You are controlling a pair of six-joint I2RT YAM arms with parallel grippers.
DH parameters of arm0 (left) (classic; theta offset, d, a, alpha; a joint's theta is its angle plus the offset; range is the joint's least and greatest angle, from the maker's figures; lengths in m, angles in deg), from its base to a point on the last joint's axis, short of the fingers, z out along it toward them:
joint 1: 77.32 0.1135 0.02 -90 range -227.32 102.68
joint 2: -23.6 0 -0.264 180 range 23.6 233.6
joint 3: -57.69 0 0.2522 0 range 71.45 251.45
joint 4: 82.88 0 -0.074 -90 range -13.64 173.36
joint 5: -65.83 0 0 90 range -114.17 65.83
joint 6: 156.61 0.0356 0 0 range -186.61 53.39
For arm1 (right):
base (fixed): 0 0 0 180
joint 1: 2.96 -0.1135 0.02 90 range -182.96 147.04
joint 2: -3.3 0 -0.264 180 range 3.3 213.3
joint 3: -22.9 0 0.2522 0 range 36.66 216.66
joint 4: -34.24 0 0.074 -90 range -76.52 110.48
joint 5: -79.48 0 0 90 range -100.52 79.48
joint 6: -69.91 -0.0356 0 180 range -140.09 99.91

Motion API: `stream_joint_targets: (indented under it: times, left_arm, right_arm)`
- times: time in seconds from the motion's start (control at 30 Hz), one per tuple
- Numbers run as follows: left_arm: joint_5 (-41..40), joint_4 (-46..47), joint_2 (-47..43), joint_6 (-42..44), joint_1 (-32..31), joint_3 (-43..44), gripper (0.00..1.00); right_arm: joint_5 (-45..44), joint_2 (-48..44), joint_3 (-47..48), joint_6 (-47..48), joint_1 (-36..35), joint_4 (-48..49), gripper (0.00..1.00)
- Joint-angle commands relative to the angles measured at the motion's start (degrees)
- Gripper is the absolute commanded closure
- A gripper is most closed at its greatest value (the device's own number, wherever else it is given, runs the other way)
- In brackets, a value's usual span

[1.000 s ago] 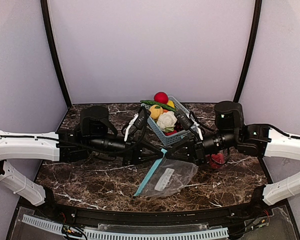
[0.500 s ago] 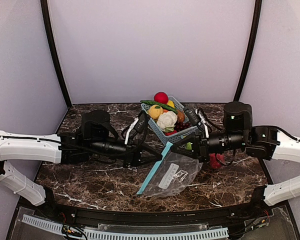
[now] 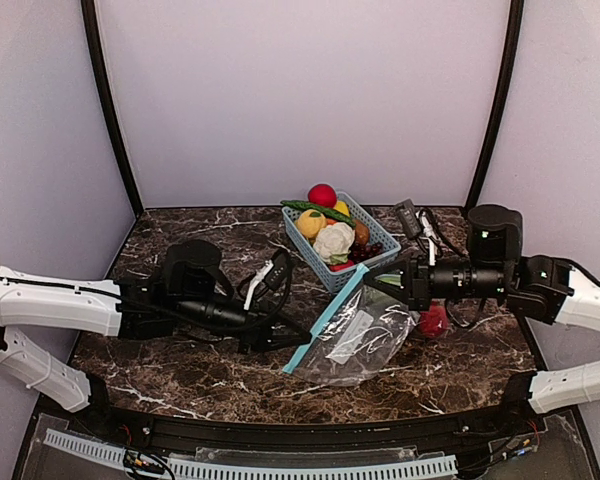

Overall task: Place the food in the zip-top bag and seal the zipper
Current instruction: Unzip the zipper of the food storage bag.

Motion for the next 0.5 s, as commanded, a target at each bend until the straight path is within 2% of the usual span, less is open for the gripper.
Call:
stream_joint_targets:
  times: [0.0,0.13,0.17,0.2,0.27,0.3,0.37,0.47]
  left_arm:
    - [0.63,-6.84,-2.36,1.96,0.04,-2.30,0.99]
    - [-2.14,-8.99,-2.78,4.43,0.05,-2.26,0.99]
    - [-5.05,-9.65,-3.24,5.22,-0.09,-2.32,0.99]
    - [-7.28,-10.09,-3.67,7.50,-0.79,-2.57,0.99]
    - [-18.10,-11.23,-5.18,11.19,-2.67,-3.60,0.99]
    - [-28.58,-12.54,-5.93,12.06,-3.37,-3.96,0.99]
    - [-41.09,-13.62,-6.58,13.76,-4.97,-5.07,0.99]
    - [-55.54,-13.25,-6.83,15.02,-7.98,-5.58,0.99]
  right_arm:
    - [-3.91,-0.41,-0.11,-0.48,1.73,2.71,1.00]
    - [-4.04,1.22,0.12,-0.34,1.90,2.76,1.00]
    - [-4.00,1.88,0.21,-0.43,1.92,2.73,0.92]
    - [-3.93,2.61,0.27,-0.46,1.92,2.69,0.75]
    - [-4.40,3.73,0.03,-1.20,1.92,2.68,0.42]
    - [-5.19,4.27,-0.16,-2.16,1.92,2.81,0.31]
    - [-6.95,5.05,-0.68,-4.88,1.87,2.95,0.18]
    - [-10.81,5.66,-2.17,-10.01,1.79,3.28,0.16]
